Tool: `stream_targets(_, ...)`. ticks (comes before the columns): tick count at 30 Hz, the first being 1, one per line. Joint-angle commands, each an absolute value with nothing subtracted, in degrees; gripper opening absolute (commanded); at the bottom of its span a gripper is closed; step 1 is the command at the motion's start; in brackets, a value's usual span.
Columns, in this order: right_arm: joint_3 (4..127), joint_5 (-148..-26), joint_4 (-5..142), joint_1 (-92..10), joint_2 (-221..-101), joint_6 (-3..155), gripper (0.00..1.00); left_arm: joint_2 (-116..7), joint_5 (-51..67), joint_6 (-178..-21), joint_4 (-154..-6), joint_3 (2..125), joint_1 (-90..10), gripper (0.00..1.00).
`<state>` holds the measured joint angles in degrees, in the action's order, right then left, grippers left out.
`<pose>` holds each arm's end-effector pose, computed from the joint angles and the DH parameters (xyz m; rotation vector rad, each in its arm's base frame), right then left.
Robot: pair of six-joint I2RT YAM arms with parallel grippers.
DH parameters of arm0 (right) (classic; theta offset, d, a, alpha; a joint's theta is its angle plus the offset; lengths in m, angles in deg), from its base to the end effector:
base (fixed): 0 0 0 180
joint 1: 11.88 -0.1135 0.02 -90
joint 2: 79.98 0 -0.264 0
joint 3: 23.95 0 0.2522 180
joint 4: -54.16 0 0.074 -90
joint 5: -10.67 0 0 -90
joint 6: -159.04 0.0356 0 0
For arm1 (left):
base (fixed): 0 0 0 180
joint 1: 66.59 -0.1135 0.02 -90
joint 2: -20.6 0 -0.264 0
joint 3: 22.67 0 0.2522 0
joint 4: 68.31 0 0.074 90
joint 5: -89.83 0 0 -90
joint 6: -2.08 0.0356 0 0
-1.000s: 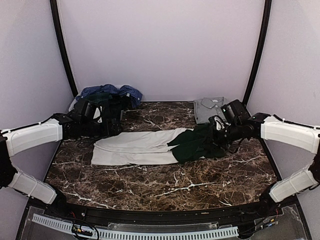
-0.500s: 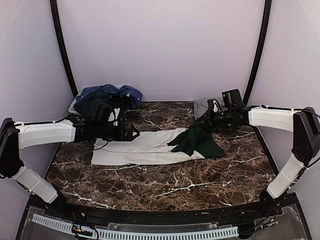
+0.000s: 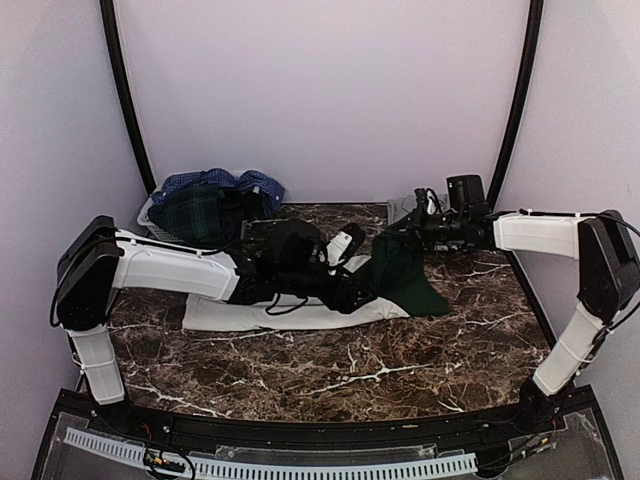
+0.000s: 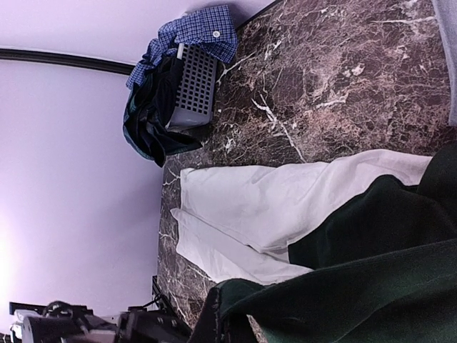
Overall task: Fold and stack the mixed laundry pile
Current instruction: Adjust the rectangle-folded T-shirt at the center of the board.
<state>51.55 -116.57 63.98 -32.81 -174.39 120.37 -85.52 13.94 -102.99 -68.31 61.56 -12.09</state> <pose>0.3366 0.1518 0.2458 0.1564 2.2845 1.3952 0.2415 -0.3535 0.2326 0.8661 1.9008 -1.0143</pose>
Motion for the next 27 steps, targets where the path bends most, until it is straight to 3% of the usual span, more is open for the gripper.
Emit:
stream_targets(1,53.9,-117.0,60.5,-32.4,-177.2,121.8,0.0,-89.6,9.4,-93.3,-61.8,64.3,-8.5,0.67)
stream_targets(5,54.0,-117.3,59.4,-32.3,-178.1,122.6,0.0,-94.6,2.0,-91.8,-64.6,69.3,-8.0,0.56)
stream_targets(13,53.9,-117.4,58.9,-32.3,-178.2,123.4,0.0,-103.6,-10.5,-92.6,-71.2,79.9,-8.1,0.54)
stream_targets(24,53.3,-117.0,58.6,-31.9,-177.5,124.1,0.0,-107.2,-12.7,-101.1,-73.1,81.4,-9.3,0.46)
stream_targets(27,53.2,-116.8,58.7,-31.8,-177.4,124.1,0.0,-107.3,-10.4,-102.9,-70.9,80.7,-9.7,0.4)
